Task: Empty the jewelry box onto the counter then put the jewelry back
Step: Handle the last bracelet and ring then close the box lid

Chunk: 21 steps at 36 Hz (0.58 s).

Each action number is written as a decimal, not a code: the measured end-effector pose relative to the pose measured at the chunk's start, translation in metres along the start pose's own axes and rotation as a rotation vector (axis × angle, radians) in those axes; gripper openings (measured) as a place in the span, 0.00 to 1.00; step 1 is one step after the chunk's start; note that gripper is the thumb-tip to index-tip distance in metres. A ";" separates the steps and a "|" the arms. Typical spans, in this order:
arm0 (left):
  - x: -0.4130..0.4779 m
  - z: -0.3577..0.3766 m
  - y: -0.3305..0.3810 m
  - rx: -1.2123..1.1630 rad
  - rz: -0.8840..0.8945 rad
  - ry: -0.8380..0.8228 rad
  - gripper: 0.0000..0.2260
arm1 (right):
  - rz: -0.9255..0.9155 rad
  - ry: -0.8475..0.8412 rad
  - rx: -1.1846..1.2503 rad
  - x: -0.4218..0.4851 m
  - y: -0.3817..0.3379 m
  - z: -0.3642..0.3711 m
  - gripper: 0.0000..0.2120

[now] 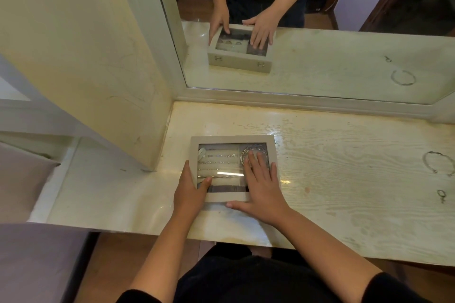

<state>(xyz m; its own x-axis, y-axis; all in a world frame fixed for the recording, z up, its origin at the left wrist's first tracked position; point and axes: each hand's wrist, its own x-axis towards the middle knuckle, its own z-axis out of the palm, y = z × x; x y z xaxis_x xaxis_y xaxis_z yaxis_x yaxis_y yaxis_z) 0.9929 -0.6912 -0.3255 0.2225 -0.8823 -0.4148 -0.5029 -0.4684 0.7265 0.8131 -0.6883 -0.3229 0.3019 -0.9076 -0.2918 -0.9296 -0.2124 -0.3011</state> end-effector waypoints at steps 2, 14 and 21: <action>0.000 0.000 -0.001 0.001 0.006 0.002 0.33 | -0.001 -0.007 0.000 0.001 0.000 0.000 0.55; 0.003 0.001 -0.004 -0.005 0.008 -0.007 0.34 | -0.011 -0.043 -0.009 0.002 -0.002 -0.001 0.58; 0.003 0.000 -0.004 -0.007 0.015 -0.008 0.34 | -0.006 -0.039 -0.008 0.001 -0.002 0.000 0.59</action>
<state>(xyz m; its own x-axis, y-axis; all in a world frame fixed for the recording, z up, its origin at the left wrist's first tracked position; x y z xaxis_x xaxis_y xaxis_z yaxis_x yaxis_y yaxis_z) 0.9955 -0.6922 -0.3303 0.2083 -0.8888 -0.4081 -0.5007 -0.4554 0.7362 0.8153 -0.6892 -0.3223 0.3156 -0.8913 -0.3255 -0.9293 -0.2210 -0.2959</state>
